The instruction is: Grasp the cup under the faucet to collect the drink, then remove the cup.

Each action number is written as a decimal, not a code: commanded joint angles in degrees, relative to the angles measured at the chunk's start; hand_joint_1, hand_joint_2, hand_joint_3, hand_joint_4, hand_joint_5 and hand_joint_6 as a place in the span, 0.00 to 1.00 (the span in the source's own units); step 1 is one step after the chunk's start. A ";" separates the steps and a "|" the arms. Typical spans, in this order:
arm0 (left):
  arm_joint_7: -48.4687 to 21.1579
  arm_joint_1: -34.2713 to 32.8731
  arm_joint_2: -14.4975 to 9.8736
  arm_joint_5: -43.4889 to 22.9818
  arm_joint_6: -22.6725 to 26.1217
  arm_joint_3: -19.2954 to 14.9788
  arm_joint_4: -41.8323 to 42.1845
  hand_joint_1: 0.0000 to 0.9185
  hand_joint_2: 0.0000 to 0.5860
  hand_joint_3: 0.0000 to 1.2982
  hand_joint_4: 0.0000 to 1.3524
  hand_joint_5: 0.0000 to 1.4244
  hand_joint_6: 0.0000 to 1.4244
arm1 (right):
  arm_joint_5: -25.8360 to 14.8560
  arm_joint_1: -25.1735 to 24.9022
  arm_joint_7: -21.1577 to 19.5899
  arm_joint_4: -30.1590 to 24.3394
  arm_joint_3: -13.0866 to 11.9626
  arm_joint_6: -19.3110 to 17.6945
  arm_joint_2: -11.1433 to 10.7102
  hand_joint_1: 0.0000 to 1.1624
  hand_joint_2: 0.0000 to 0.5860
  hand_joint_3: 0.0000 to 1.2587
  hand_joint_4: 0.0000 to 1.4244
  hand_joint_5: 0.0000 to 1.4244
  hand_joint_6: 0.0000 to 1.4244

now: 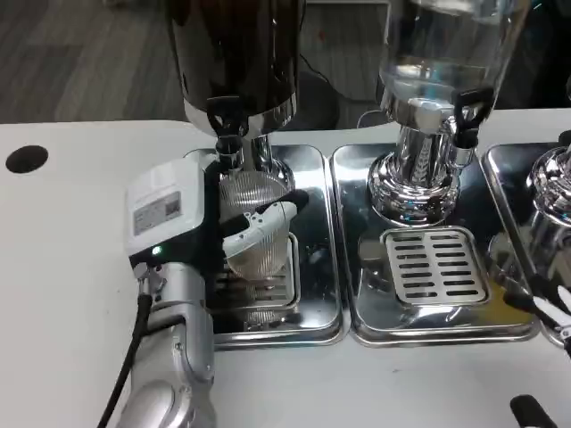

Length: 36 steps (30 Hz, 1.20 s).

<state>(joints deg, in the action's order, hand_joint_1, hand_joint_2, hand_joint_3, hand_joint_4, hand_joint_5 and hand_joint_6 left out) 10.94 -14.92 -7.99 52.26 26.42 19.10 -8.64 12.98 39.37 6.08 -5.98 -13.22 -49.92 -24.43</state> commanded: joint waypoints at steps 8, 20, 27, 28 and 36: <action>0.96 1.82 -1.61 -0.94 -1.16 -0.48 3.51 0.04 0.04 0.27 0.35 0.53 0.66 | 0.08 -0.77 0.72 -0.55 0.78 0.50 0.31 0.47 0.65 0.11 0.00 0.01 0.00; -0.41 9.32 -4.91 -0.89 -2.52 -2.83 16.28 0.00 0.01 0.27 0.33 0.52 0.66 | 0.71 -0.92 0.92 -1.41 1.32 1.27 0.93 0.48 0.65 0.11 0.00 0.01 0.00; -1.72 15.34 -6.87 -0.88 -4.33 -5.71 26.22 0.00 0.00 0.27 0.29 0.52 0.66 | 1.08 -1.03 1.19 -2.05 1.57 1.74 1.23 0.48 0.65 0.11 0.00 0.00 0.00; -1.78 16.39 -7.09 -1.04 -4.82 -6.27 27.89 0.00 0.00 0.27 0.29 0.52 0.66 | 1.17 -1.02 1.24 -2.26 1.69 1.83 1.28 0.48 0.65 0.11 0.00 0.00 0.00; -3.22 20.88 -7.34 -2.02 -8.69 -9.48 37.55 0.00 0.01 0.24 0.19 0.54 0.67 | 1.31 -0.76 1.34 -3.19 2.07 2.01 1.33 0.48 0.65 0.11 0.00 0.00 0.00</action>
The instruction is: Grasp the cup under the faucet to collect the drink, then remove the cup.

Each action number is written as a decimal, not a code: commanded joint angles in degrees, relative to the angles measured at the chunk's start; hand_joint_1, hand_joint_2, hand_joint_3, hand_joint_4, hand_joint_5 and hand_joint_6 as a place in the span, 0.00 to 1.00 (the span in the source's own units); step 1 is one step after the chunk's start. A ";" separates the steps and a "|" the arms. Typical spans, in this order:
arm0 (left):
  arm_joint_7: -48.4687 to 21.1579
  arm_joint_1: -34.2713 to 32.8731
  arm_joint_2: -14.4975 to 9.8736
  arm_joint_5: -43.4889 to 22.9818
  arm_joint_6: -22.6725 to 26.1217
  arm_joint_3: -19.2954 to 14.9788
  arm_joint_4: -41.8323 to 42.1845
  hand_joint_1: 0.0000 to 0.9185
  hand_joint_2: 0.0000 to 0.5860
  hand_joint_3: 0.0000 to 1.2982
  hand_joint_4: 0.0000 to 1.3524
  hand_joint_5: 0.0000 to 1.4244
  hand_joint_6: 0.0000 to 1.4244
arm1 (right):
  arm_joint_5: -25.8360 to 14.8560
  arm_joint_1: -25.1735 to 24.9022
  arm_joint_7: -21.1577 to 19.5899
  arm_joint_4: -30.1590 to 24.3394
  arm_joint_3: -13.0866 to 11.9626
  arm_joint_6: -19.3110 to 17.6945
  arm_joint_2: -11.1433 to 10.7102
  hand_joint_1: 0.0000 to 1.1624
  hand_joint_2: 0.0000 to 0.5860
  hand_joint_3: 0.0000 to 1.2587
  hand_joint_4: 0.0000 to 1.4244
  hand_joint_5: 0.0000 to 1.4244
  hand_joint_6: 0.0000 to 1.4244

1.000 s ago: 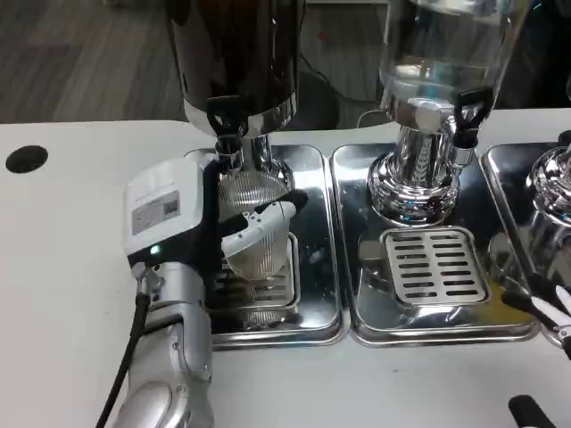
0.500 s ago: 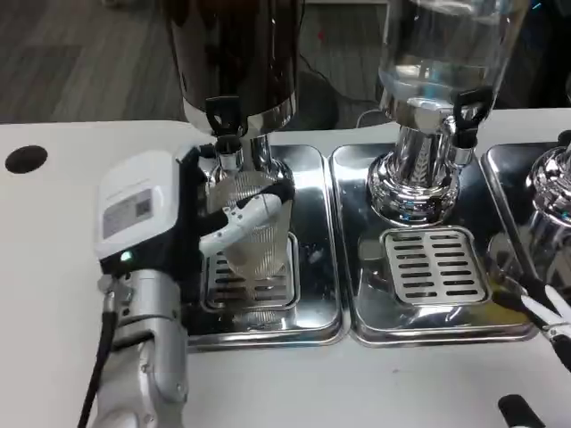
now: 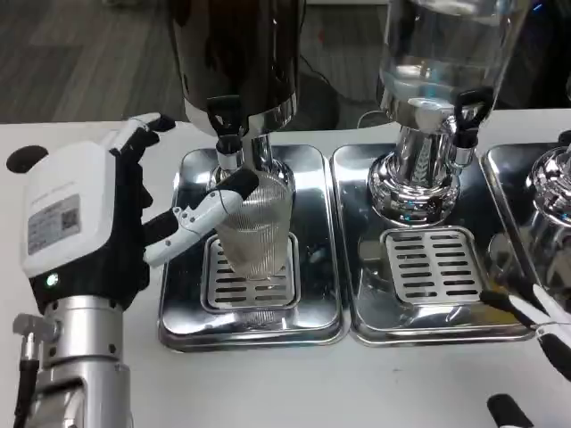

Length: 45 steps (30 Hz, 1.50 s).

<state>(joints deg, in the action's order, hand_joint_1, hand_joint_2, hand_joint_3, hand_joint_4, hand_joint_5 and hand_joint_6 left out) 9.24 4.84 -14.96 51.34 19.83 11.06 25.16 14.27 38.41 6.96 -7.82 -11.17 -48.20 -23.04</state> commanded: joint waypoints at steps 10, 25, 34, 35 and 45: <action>-5.69 -2.54 1.09 -2.19 -2.83 -1.51 4.83 0.00 0.02 0.20 0.15 0.59 0.71 | -0.48 1.35 0.14 -0.89 -0.56 -0.88 -0.24 0.48 0.66 0.11 0.00 0.00 0.00; -10.32 -6.74 4.37 0.16 -1.48 1.45 3.48 0.00 0.03 0.24 0.19 0.62 0.76 | -2.17 1.73 0.39 0.94 -1.68 -2.93 -0.77 0.49 0.66 0.10 0.00 0.00 0.00; -11.57 -6.30 4.91 1.53 -0.45 1.72 3.88 0.00 0.04 0.27 0.22 0.64 0.77 | -2.47 1.46 0.50 1.45 -1.52 -3.33 -0.79 0.49 0.66 0.10 0.00 0.00 0.00; -11.64 -6.18 4.96 1.54 -0.43 1.64 3.89 0.00 0.04 0.27 0.23 0.64 0.77 | -2.46 1.44 0.51 1.43 -1.48 -3.31 -0.77 0.49 0.66 0.10 0.00 0.01 0.00; -12.38 -5.52 4.78 1.33 -0.51 1.41 4.06 0.00 0.04 0.29 0.25 0.65 0.79 | -2.07 1.46 0.49 0.99 -1.16 -3.32 -0.47 0.49 0.67 0.10 0.00 0.01 0.00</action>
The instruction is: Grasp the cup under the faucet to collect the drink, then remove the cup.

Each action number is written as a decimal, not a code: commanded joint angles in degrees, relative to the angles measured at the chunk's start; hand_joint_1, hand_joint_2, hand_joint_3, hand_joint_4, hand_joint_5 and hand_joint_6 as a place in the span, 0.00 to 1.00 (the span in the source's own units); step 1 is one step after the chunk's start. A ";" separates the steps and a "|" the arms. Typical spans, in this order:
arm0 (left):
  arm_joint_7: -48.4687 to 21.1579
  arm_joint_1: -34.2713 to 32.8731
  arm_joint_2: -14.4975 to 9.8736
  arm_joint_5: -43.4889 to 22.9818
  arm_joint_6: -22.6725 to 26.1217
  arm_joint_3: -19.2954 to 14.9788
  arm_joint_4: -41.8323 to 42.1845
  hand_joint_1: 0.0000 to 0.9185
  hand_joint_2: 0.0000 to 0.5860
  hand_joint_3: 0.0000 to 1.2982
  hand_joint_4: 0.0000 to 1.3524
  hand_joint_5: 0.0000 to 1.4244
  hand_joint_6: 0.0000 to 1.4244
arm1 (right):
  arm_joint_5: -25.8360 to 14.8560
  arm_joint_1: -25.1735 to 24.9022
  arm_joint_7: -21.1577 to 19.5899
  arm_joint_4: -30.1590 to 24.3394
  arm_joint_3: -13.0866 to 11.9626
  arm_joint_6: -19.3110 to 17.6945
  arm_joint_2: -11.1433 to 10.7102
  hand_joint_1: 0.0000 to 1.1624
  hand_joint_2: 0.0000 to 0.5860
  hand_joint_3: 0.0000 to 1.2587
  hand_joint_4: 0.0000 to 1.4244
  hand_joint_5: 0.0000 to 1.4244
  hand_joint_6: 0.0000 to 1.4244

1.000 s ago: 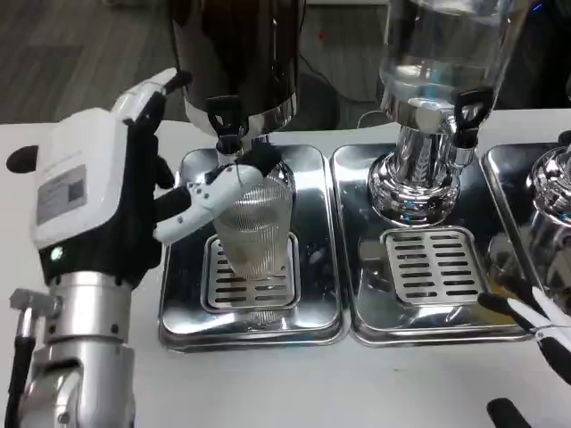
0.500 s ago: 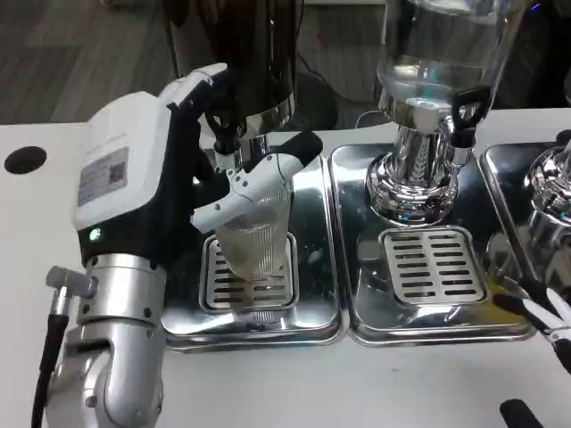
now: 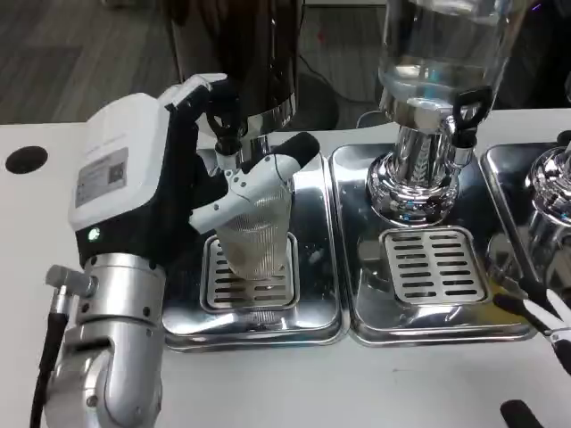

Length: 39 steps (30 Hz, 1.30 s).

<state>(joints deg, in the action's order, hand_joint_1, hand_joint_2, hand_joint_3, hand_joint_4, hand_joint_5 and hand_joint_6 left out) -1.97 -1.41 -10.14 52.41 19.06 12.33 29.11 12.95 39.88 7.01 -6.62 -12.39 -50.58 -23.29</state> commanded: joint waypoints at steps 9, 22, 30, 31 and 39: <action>-1.41 3.22 -0.40 -0.24 -0.74 0.62 1.17 0.00 0.04 0.30 0.26 0.65 0.79 | -0.54 -0.12 0.51 -0.50 0.19 -0.75 -0.23 0.48 0.68 0.10 0.00 0.01 0.00; -1.35 6.63 0.30 -0.48 -2.42 1.82 2.18 0.00 0.04 0.30 0.26 0.65 0.78 | -0.28 -0.49 0.72 -1.03 0.71 -0.19 -0.19 0.48 0.69 0.10 0.00 0.01 0.00; -1.35 6.73 0.44 -0.46 -2.82 1.72 2.25 0.00 0.04 0.30 0.26 0.65 0.78 | -0.27 -0.47 0.76 -0.87 0.75 -0.07 -0.08 0.48 0.70 0.10 0.00 0.01 0.00; -1.37 6.74 0.49 -0.54 -2.81 1.73 2.25 0.00 0.04 0.30 0.26 0.65 0.78 | -0.23 -0.46 0.75 -0.83 0.75 -0.10 -0.06 0.48 0.70 0.10 0.00 0.01 0.00; -1.19 6.95 0.70 -0.47 -2.99 1.98 1.92 0.00 0.04 0.30 0.26 0.65 0.77 | -0.24 -0.43 0.73 -1.07 0.75 -0.21 0.00 0.48 0.70 0.10 0.00 0.01 0.00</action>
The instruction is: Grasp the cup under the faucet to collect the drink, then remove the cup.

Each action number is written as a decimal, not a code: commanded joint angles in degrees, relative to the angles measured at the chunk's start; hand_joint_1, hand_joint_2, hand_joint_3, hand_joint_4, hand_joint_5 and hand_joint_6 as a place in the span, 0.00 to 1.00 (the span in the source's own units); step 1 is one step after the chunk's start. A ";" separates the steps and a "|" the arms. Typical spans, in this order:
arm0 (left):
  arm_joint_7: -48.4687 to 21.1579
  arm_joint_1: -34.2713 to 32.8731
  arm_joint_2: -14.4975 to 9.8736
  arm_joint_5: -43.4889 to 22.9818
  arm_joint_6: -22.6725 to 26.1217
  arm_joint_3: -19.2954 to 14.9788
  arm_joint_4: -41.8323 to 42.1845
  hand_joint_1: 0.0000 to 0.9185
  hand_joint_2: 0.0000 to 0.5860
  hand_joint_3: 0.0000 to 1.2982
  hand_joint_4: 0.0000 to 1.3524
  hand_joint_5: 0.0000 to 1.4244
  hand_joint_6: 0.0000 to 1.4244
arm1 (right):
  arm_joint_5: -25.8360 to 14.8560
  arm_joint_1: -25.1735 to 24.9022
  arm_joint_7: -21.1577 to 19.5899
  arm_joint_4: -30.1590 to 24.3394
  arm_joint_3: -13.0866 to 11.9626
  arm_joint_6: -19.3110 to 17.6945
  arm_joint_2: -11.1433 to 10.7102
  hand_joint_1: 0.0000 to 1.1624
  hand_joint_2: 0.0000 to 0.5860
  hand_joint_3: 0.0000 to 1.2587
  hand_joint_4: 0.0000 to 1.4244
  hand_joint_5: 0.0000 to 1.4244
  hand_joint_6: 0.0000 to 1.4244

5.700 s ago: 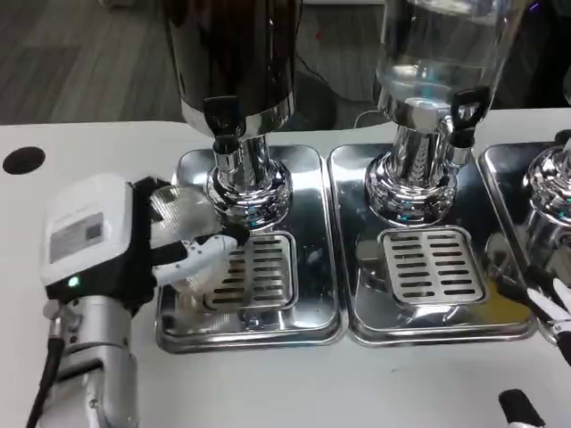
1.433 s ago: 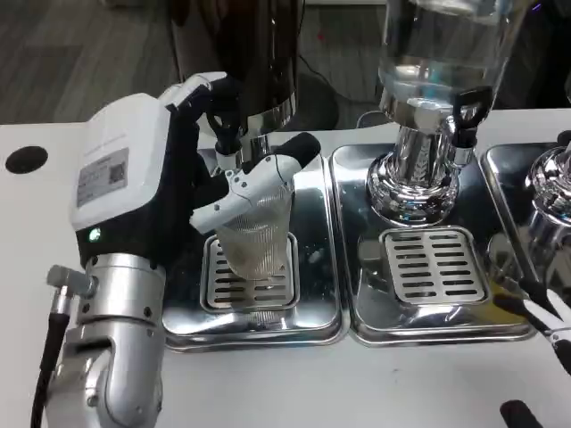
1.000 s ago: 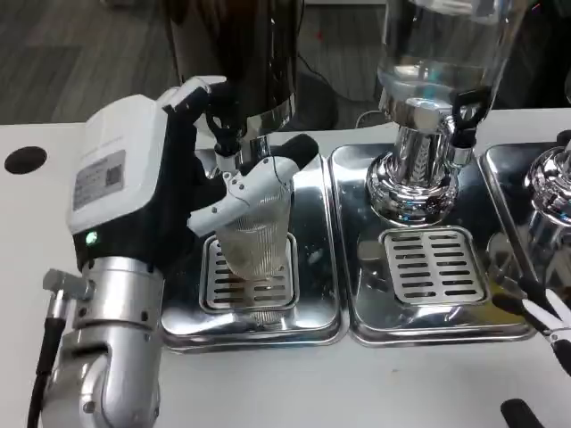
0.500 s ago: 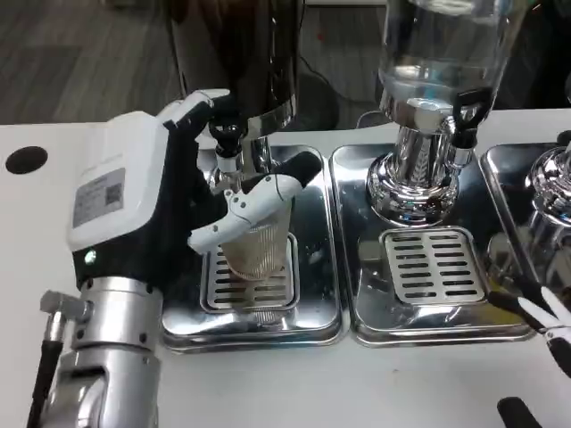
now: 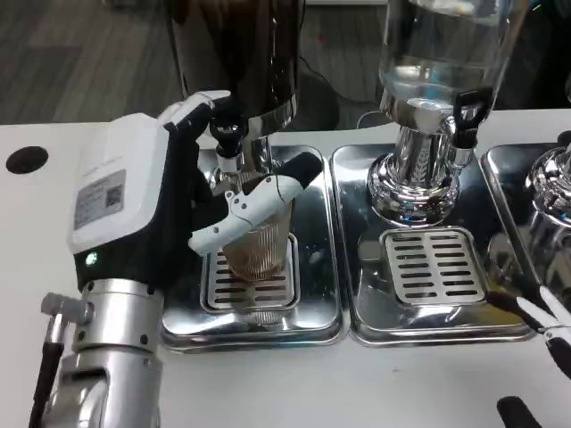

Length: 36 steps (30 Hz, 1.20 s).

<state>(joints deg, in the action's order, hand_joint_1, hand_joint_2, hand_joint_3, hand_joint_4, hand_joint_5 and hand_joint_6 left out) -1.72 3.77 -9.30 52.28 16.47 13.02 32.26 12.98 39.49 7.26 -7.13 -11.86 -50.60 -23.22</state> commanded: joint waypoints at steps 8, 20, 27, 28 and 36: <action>-1.38 1.98 -0.01 -0.14 -0.49 1.31 -0.81 0.00 0.05 0.30 0.26 0.65 0.77 | -0.21 0.03 0.49 -0.86 0.23 -0.15 0.00 0.48 0.70 0.10 0.00 0.01 0.00; -1.18 2.72 -0.07 -0.17 -0.66 1.64 -0.34 0.00 0.05 0.30 0.26 0.64 0.77 | -0.11 0.02 0.57 -1.44 -0.44 -0.08 -0.43 0.49 0.70 0.10 0.01 0.02 0.00; -1.08 3.23 -0.07 0.03 -0.92 1.78 0.05 0.00 0.05 0.30 0.26 0.64 0.77 | -0.61 -1.10 1.39 -2.21 -2.09 0.58 -1.97 0.49 0.70 0.11 0.01 0.02 0.00; -1.09 3.30 -0.04 -0.01 -0.90 1.74 0.17 0.00 0.05 0.30 0.26 0.64 0.77 | -0.68 -1.21 1.49 -2.34 -2.29 0.68 -2.12 0.49 0.70 0.11 0.01 0.02 0.00; -1.29 3.77 -0.09 0.13 -0.87 1.52 0.86 0.00 0.05 0.30 0.26 0.64 0.77 | -2.33 -3.97 2.22 -2.74 -5.33 3.61 -3.97 0.49 0.70 0.11 0.01 0.02 0.00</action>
<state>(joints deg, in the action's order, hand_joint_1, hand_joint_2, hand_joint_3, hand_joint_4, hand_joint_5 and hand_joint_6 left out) -1.23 6.00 -9.05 52.37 15.83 13.71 33.59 11.70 36.18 8.85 -9.33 -15.96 -47.92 -26.16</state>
